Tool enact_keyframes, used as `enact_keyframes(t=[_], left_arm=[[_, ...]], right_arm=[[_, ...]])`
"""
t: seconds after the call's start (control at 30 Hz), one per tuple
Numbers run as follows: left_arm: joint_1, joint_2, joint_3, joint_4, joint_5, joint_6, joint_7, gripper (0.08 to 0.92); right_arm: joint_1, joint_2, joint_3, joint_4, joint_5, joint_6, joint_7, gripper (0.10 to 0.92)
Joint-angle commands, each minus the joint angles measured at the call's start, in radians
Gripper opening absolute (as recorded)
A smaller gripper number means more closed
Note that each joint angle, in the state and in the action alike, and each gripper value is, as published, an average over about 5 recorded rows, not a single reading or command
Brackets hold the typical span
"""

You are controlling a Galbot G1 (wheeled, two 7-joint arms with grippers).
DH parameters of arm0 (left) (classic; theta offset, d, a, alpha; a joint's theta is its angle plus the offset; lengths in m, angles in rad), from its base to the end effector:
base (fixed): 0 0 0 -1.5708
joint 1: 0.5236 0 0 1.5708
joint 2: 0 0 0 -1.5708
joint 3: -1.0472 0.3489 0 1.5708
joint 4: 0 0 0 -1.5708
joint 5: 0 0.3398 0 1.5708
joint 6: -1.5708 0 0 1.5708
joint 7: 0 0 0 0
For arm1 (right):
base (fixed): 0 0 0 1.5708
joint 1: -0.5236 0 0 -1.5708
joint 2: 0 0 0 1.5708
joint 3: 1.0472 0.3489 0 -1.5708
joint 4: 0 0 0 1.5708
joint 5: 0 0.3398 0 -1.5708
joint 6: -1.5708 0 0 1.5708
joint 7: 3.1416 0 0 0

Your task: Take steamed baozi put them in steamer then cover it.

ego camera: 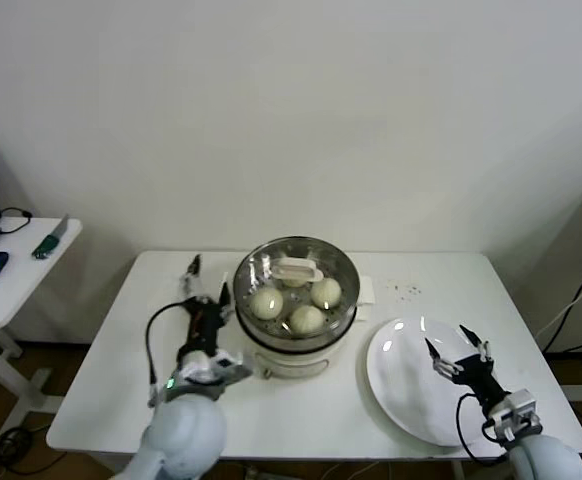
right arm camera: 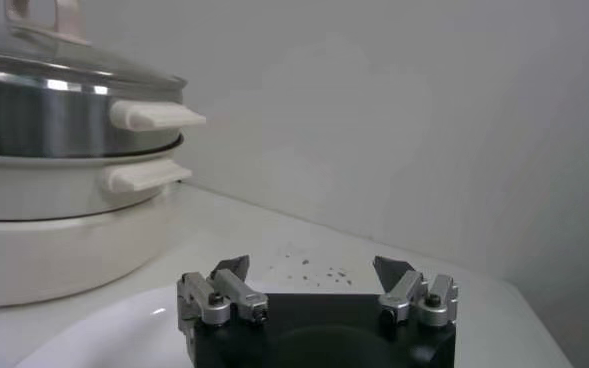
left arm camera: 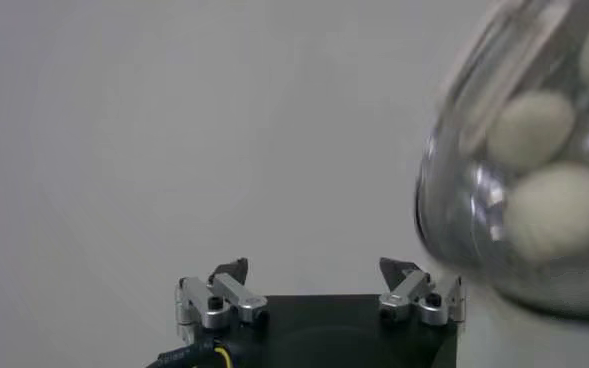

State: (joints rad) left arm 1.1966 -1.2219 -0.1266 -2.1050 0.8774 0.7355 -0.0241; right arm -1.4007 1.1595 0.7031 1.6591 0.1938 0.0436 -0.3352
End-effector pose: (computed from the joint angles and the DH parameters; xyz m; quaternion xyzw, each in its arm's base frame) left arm 0.2363 -0.0461 -0.2418 0.0441 -0.8537 -0.5145 0.0671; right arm 0.2196 -0.1829 -0.3669 0.1165 -0.9818 0.1081 0.1043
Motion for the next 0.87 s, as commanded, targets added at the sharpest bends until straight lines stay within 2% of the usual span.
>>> enact_keyframes(t=[0.03,0.17,0.33,0.53,0.87], left_arm=[[0.370,-0.062,-0.490,0.022,-0.924,-0.763,-0.188,0.823],[0.382,-0.114,-0.538,0.137,-1.030,-0.885,-0.149,0.823],[0.378,-0.121,-0.529,0.244,-1.061,-0.972,-0.139,0.823],[0.366,-0.115,-0.506,0.313,-1.044,-0.992,-0.136,0.823],[0.374,-0.117,-0.484,0.309,-1.012,-0.984,-0.143,0.823]], right_arm=[[-0.014,0.000,0.006,0.008,0.010,0.021,-0.008,0.823],[-0.016,0.003,0.010,0.008,0.016,0.035,-0.009,0.823],[-0.026,0.003,0.016,0.002,0.028,0.050,-0.009,0.823],[-0.040,0.009,0.018,-0.007,0.043,0.067,-0.014,0.823],[-0.024,0.011,0.019,-0.024,0.091,0.097,-0.018,0.823]])
